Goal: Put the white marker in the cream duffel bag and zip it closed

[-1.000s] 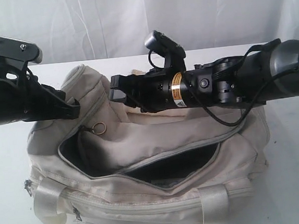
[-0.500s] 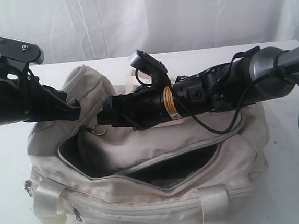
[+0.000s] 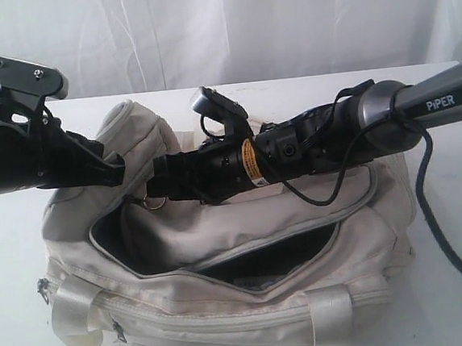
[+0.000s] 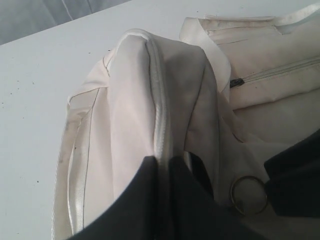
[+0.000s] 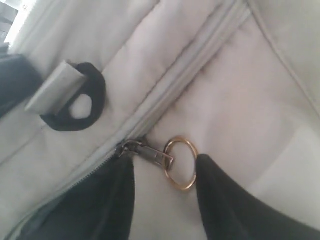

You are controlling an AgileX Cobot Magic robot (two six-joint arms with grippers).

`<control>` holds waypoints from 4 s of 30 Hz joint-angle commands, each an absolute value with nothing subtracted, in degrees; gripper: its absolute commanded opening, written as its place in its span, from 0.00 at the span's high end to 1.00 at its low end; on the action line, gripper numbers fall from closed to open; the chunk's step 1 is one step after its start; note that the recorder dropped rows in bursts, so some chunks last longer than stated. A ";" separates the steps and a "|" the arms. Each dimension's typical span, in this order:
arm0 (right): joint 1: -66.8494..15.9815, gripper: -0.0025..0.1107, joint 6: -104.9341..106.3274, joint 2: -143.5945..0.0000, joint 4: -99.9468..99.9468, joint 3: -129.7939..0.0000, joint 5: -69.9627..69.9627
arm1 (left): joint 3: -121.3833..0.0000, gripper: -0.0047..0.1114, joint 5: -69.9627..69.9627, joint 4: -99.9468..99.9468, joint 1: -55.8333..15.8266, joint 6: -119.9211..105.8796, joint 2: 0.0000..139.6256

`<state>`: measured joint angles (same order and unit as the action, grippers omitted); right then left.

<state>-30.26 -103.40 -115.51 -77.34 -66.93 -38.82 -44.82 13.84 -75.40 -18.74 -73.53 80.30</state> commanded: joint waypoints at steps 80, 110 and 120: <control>-29.61 0.96 -106.95 -108.00 -94.71 -70.77 -61.48 | -44.69 0.96 12.35 -76.39 -18.63 -74.75 80.36; -33.17 0.96 -111.23 -105.69 -99.95 -70.56 -64.07 | -44.69 0.96 12.35 -76.39 -18.63 -74.75 80.36; -36.28 0.96 -111.39 -106.70 -99.95 -70.56 -65.13 | -44.69 0.96 12.35 -76.39 -18.63 -74.75 80.36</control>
